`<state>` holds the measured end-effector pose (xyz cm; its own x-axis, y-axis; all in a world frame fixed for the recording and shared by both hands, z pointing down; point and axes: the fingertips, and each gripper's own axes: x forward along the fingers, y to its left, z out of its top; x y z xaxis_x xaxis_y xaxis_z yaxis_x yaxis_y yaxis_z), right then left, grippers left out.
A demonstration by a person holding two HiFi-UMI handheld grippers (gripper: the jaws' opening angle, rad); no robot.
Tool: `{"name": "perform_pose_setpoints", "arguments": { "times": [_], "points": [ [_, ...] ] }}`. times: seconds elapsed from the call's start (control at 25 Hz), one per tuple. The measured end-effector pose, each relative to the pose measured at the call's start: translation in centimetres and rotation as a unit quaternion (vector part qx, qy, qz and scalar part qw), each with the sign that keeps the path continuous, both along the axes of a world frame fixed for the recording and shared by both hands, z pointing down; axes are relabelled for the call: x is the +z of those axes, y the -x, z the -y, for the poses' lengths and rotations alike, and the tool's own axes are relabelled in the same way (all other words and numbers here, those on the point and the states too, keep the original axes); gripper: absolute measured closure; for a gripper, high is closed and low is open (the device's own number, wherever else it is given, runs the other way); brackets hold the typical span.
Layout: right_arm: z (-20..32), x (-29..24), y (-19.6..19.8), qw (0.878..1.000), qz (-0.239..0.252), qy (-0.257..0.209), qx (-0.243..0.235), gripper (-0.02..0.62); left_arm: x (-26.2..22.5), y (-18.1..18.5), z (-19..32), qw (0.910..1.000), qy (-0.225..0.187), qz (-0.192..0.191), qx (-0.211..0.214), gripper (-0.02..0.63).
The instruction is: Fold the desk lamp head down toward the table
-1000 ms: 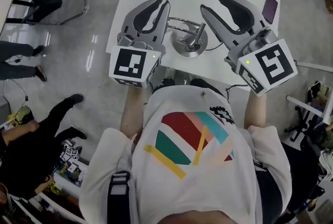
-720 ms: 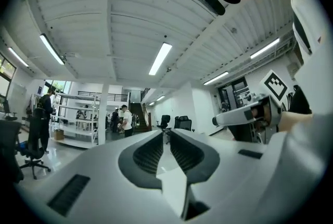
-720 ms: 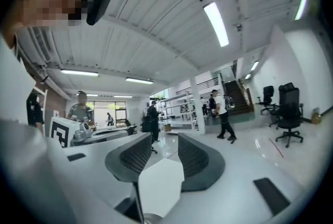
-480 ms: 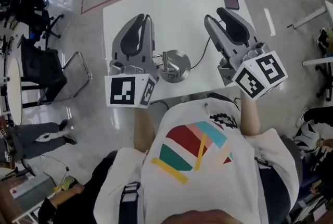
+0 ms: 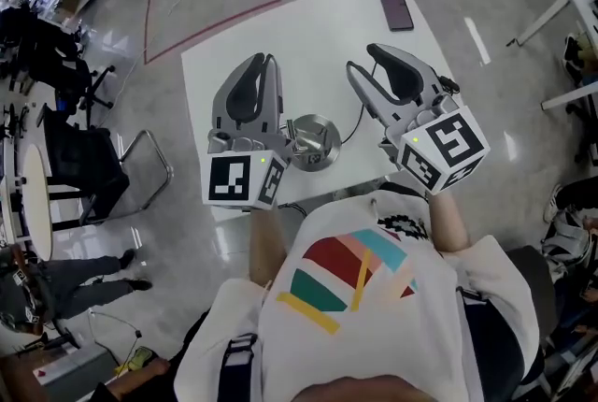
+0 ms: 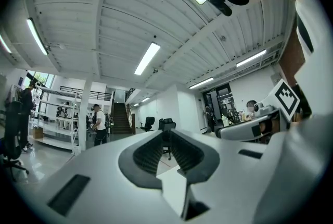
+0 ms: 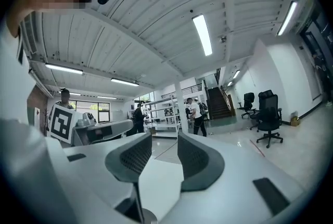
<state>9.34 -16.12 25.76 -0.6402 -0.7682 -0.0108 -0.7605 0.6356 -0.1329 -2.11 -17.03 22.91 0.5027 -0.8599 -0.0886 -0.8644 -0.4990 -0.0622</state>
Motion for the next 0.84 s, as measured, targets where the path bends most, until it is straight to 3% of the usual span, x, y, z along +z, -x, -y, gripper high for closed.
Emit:
{"name": "perform_pose_setpoints", "arguments": {
  "times": [0.84],
  "points": [
    [1.0, 0.9, 3.4, 0.999, -0.036, -0.004, -0.03, 0.433, 1.2, 2.5, 0.2, 0.9996, 0.011, -0.004, -0.025, 0.518]
  ]
}}
